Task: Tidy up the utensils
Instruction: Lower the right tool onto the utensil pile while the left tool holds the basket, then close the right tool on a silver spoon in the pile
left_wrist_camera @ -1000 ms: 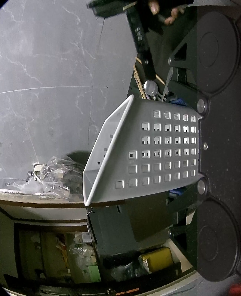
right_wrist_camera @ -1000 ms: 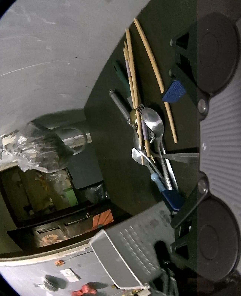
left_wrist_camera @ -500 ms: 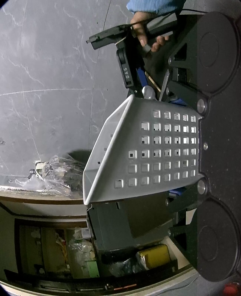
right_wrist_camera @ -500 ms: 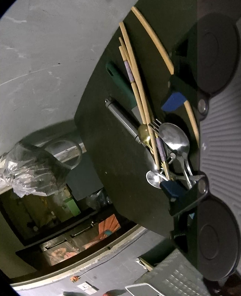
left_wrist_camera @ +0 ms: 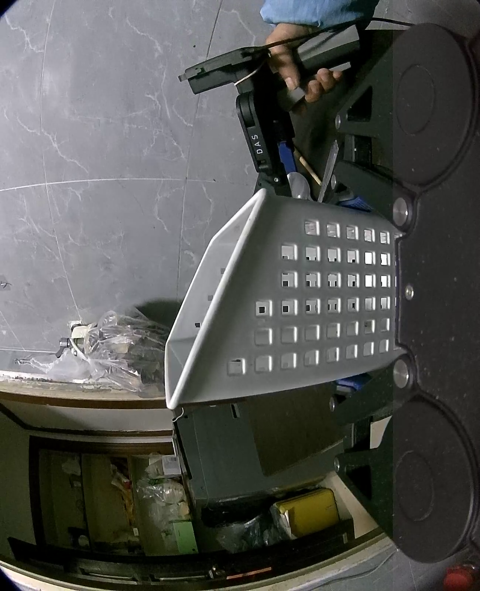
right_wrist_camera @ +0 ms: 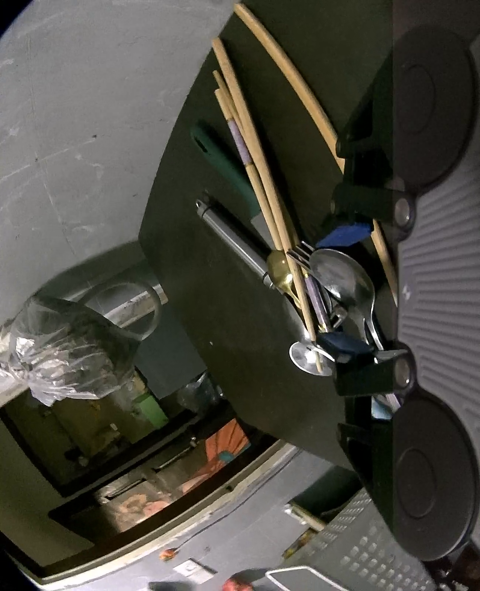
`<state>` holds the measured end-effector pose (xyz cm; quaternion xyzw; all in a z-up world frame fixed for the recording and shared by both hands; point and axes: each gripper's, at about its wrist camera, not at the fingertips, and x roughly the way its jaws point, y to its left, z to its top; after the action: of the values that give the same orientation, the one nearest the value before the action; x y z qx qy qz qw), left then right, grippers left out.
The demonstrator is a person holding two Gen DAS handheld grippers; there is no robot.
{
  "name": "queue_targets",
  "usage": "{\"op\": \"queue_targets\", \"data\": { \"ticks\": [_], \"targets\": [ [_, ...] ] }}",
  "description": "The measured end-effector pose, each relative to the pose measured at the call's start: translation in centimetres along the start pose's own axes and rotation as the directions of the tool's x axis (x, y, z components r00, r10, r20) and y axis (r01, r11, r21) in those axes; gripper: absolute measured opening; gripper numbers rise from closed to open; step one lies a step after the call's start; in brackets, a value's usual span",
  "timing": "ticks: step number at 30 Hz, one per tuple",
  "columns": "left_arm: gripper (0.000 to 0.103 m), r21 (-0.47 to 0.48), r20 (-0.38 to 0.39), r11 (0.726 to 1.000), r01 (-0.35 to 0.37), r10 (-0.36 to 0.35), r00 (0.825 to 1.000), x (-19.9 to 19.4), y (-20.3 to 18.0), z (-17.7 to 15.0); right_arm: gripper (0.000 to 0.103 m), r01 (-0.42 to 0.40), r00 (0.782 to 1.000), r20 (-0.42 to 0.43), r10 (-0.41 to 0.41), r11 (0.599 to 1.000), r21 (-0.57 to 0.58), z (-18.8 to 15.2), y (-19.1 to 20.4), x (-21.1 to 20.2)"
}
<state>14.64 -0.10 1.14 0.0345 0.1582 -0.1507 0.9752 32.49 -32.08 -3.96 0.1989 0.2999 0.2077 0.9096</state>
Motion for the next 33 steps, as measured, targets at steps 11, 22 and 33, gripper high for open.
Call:
{"op": "queue_targets", "data": {
  "ticks": [11, 22, 33],
  "targets": [
    [0.076, -0.001, -0.002, 1.0, -0.008, 0.008, 1.0, 0.1, 0.0, 0.0, 0.017, 0.018, 1.0, -0.012, -0.017, 0.998, 0.053, 0.0, -0.5, 0.1],
    [0.076, -0.014, -0.001, 0.999, -0.031, 0.031, 1.0, 0.0, -0.2, 0.0, 0.027, -0.007, 1.0, -0.012, 0.008, 0.996, 0.086, 0.4, -0.7, 0.8],
    [0.076, -0.017, 0.001, 0.998, -0.054, 0.054, 0.999, 0.0, -0.6, 0.0, 0.007, -0.038, 0.999, -0.006, 0.04, 0.975, 0.219, -0.3, -2.1, 0.2]
  ]
}}
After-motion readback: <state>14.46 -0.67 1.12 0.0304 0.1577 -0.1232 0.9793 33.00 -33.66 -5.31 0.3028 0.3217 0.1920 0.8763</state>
